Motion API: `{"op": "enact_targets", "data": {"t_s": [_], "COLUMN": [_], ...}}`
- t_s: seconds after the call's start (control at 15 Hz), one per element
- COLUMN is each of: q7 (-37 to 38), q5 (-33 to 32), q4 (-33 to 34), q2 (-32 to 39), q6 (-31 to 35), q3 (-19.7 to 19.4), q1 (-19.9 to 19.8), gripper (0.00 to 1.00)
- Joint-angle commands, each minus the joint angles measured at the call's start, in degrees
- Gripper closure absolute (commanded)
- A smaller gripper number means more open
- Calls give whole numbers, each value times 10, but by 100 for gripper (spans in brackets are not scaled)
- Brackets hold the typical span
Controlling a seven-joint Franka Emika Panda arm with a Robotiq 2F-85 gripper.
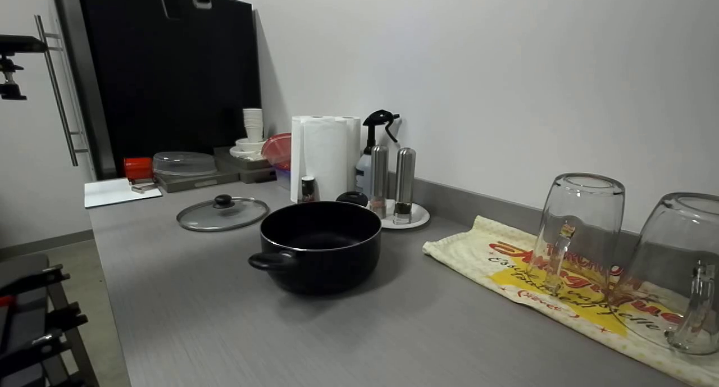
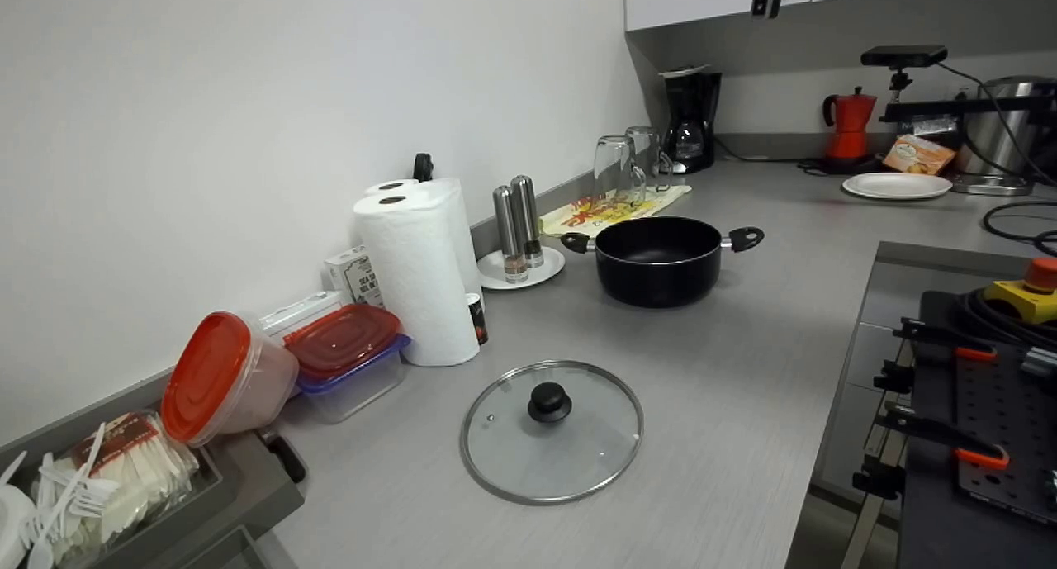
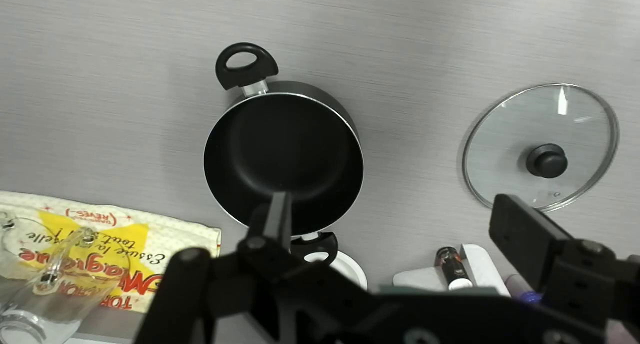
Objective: Put the glass lid on the black pot.
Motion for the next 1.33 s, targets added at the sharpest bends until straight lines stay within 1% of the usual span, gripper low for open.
{"op": "enact_targets", "data": {"t_s": [0.0, 0.13, 0.33, 0.4, 0.73, 1.27], "q7": [0, 0, 2, 5, -5, -17], "q5": [1, 1, 8, 12, 32, 61], "q4": [1, 1, 11, 9, 25, 97], "q2": [1, 1, 23, 58, 154, 323], "q6": [-1, -1, 0, 29, 93, 169], "q3": [1, 1, 14, 22, 66, 147], "q1": [-1, -1, 13, 22, 66, 122], "gripper": [0, 0, 0, 0, 0, 0]}}
